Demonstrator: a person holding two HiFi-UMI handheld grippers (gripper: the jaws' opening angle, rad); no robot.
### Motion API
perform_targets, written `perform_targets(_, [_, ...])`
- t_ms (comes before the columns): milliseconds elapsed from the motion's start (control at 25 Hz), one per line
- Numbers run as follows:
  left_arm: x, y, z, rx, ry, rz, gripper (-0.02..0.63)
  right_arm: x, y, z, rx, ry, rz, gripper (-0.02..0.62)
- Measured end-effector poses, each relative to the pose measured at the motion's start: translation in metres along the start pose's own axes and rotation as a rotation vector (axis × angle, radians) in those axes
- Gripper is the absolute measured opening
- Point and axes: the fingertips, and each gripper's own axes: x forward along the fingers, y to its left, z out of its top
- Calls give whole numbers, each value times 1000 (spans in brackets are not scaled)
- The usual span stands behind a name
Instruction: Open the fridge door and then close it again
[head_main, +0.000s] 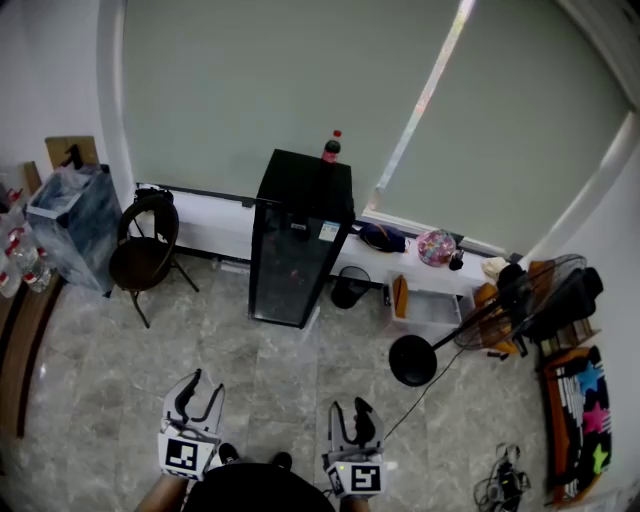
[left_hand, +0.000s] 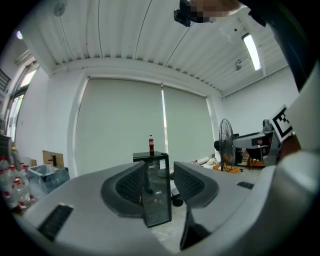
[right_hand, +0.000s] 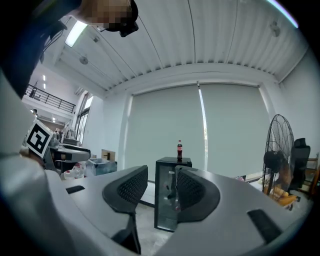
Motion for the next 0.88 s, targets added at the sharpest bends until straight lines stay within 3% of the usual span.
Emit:
perform_targets(200, [-2, 5, -1, -4, -3, 14, 283, 0, -2, 2, 66, -51, 18, 251])
perform_targets(480, [-6, 8, -5, -7, 2, 4, 416, -1, 2, -11, 84, -23, 40, 401])
perform_targets(600, [-9, 10, -2, 15, -9, 6, 475, -3, 3, -7, 79, -24, 37, 423])
perform_targets(880, [-20, 25, 0, 3, -1, 15, 488, -7, 11, 3, 64, -44, 14, 430])
